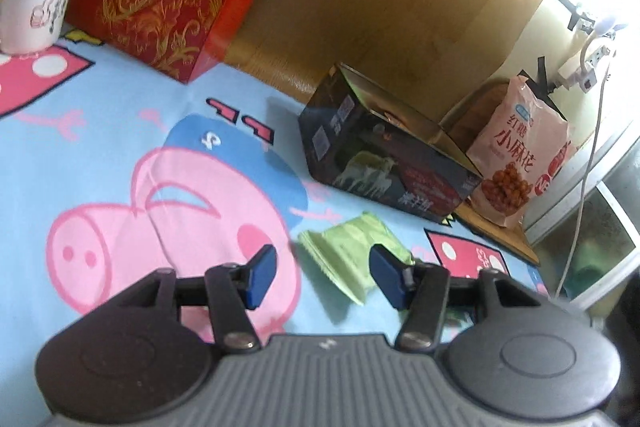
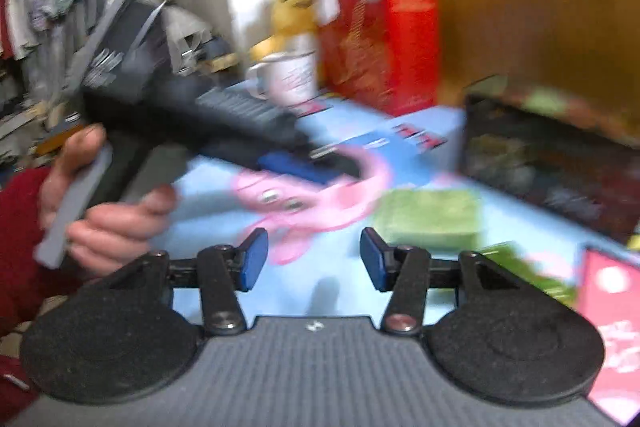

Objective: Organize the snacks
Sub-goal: 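Grasp the light green packet with the left tool, then drop the light green packet into the black tin box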

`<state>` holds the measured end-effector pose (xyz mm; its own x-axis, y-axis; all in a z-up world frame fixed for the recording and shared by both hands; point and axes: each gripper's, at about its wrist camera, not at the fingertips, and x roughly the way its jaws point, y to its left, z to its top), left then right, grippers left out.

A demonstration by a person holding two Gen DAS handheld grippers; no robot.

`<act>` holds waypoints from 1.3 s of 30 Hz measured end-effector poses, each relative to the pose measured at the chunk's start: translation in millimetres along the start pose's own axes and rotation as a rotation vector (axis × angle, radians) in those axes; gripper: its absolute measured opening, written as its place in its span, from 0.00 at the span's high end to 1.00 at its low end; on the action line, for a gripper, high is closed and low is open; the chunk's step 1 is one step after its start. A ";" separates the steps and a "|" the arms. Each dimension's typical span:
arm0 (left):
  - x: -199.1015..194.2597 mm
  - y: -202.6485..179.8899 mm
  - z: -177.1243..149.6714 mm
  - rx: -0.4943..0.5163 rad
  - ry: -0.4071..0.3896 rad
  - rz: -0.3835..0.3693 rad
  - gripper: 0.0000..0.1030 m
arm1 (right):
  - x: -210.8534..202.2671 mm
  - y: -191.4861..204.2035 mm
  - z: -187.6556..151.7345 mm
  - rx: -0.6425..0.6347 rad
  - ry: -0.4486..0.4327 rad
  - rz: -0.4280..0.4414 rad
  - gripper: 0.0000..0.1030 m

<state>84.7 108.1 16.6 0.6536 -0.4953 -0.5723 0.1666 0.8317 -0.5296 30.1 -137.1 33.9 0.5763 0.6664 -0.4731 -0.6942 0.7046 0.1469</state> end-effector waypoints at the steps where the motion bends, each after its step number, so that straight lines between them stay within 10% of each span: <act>1: 3.0 -0.7 -0.2 -0.005 0.010 -0.006 0.46 | -0.8 -7.8 0.7 0.000 -0.012 -0.054 0.36; 4: 13.5 -4.0 0.2 -0.026 0.039 -0.040 0.44 | 8.9 -32.8 0.0 -0.044 0.001 -0.161 0.24; 10: 31.5 -9.5 -2.3 -0.036 0.065 -0.026 0.41 | 50.4 -55.9 -2.1 -0.021 0.129 -0.090 0.22; 15: 31.2 -6.2 -3.7 -0.037 0.085 -0.026 0.62 | 48.3 -26.1 -5.2 -0.067 0.119 -0.036 0.61; 26: 0.3 -29.7 -33.4 0.134 0.123 -0.078 0.62 | 1.0 4.3 -31.6 -0.062 0.058 -0.055 0.67; 39: 50.9 -120.7 82.9 0.349 -0.103 0.007 0.58 | 15.4 -68.0 56.5 -0.013 -0.179 -0.292 0.66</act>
<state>159.0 3.3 103.3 0.7235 -0.4760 -0.5000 0.3922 0.8794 -0.2698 110.5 -161.0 65.7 0.8173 0.4702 -0.3330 -0.4937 0.8695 0.0160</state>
